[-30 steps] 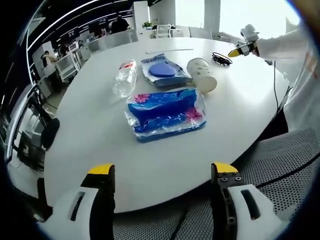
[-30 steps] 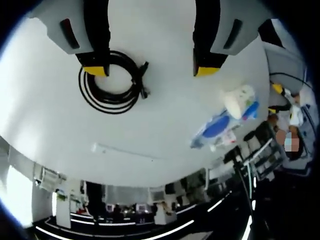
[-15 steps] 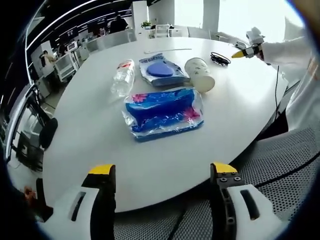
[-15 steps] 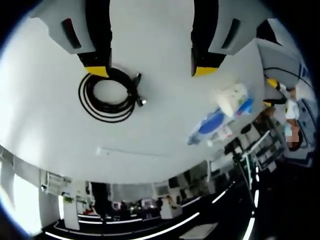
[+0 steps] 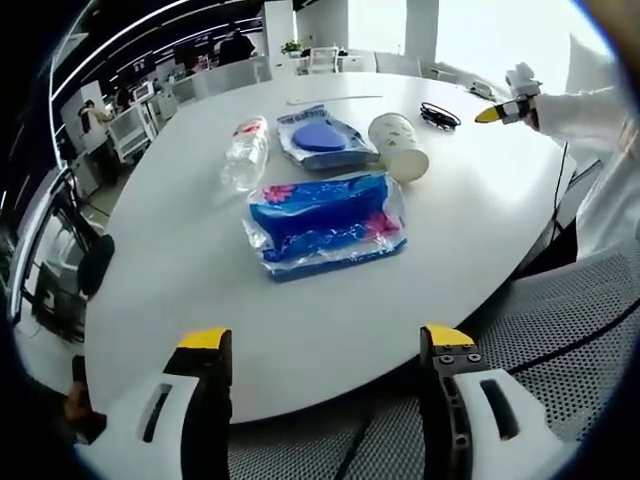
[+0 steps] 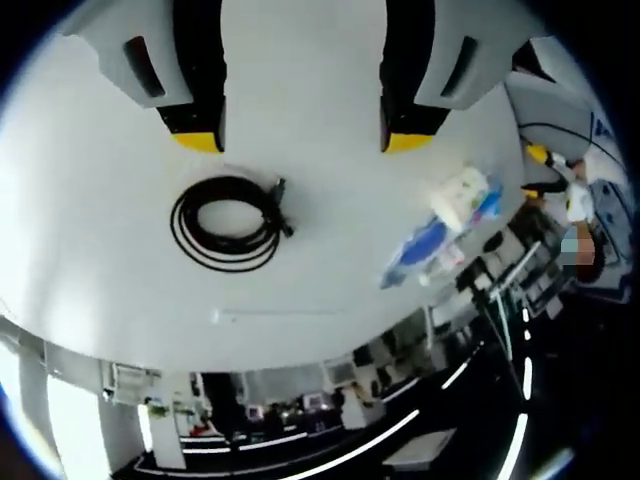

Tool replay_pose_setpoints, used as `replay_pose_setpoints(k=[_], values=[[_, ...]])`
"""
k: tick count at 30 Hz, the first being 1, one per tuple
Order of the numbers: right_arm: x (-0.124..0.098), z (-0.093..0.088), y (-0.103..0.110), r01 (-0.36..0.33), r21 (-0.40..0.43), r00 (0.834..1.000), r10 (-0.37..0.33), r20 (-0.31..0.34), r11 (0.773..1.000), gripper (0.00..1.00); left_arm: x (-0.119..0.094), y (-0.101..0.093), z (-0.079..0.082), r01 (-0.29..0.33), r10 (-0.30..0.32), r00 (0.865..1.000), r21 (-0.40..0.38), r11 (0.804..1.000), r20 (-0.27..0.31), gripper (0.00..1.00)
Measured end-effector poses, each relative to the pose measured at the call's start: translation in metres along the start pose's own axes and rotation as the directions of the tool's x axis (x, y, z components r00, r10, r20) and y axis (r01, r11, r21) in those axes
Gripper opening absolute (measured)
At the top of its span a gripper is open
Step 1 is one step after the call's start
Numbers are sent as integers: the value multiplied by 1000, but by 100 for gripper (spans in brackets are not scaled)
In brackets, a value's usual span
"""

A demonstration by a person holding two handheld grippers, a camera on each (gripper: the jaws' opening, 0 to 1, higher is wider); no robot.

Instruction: Arrange the tabletop items into an orderly group along one side of the table until the central work area is clear of visible clutter.

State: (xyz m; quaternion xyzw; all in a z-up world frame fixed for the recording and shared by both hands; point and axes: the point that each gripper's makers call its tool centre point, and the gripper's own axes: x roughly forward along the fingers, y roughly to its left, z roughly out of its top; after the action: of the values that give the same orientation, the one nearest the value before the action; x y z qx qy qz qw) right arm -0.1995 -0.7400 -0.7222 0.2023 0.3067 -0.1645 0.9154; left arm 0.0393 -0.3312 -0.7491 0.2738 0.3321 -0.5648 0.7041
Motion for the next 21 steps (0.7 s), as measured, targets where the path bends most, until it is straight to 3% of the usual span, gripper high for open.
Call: replay_pose_setpoints(k=[21], values=[[-9,-14,-2,-2,53,1000,2,-1,999,57,2,1,-4,-5,5,1000,9,1000,-22,78]])
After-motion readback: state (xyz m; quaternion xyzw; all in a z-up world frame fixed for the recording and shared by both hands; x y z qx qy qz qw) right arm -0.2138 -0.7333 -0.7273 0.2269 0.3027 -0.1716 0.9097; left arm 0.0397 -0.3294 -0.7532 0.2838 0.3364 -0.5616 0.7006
